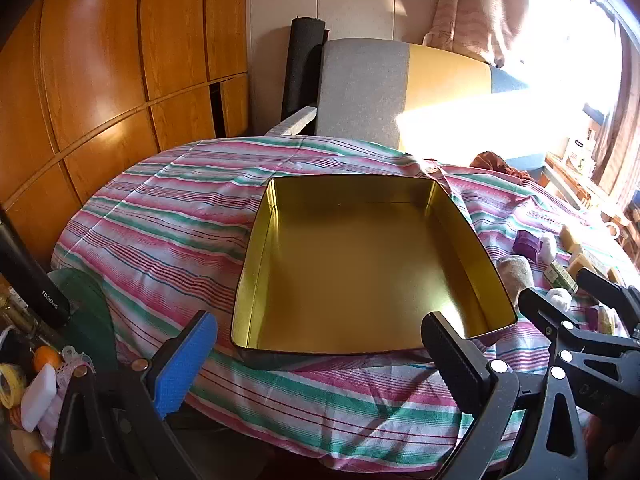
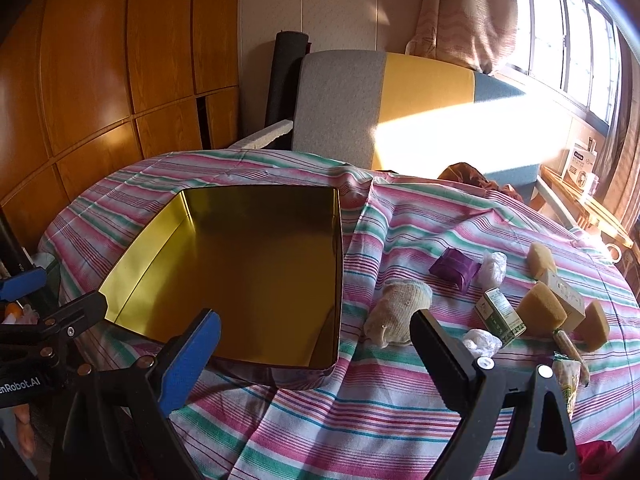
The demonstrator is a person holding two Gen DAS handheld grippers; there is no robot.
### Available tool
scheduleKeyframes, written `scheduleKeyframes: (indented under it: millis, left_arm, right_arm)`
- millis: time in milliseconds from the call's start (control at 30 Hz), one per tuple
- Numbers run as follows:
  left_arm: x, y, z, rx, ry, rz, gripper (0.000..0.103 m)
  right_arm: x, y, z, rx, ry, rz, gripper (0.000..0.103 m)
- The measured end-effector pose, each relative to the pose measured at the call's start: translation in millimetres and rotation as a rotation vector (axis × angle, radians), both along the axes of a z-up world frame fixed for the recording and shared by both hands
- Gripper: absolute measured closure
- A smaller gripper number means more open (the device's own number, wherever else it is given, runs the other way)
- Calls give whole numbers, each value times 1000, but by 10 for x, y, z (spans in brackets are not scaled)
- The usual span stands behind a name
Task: Organize objects
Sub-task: 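Move the left gripper over the beige knitted sock and open it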
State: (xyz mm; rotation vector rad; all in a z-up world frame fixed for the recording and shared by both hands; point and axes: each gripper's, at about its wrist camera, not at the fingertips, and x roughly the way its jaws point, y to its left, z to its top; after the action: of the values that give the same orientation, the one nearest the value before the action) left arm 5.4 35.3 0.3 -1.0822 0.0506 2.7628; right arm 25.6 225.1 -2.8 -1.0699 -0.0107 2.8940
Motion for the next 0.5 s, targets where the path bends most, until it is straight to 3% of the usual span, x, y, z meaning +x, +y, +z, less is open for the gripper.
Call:
scheduleKeyframes:
  millis: [233, 500]
  left_arm:
    - [15, 112, -16, 35, 4, -66, 0]
    - [-5, 304, -1, 73, -14, -144, 0]
  right_arm:
    - [81, 456, -5, -38, -6, -109, 6]
    - [217, 1267, -9, -78, -27, -281, 6]
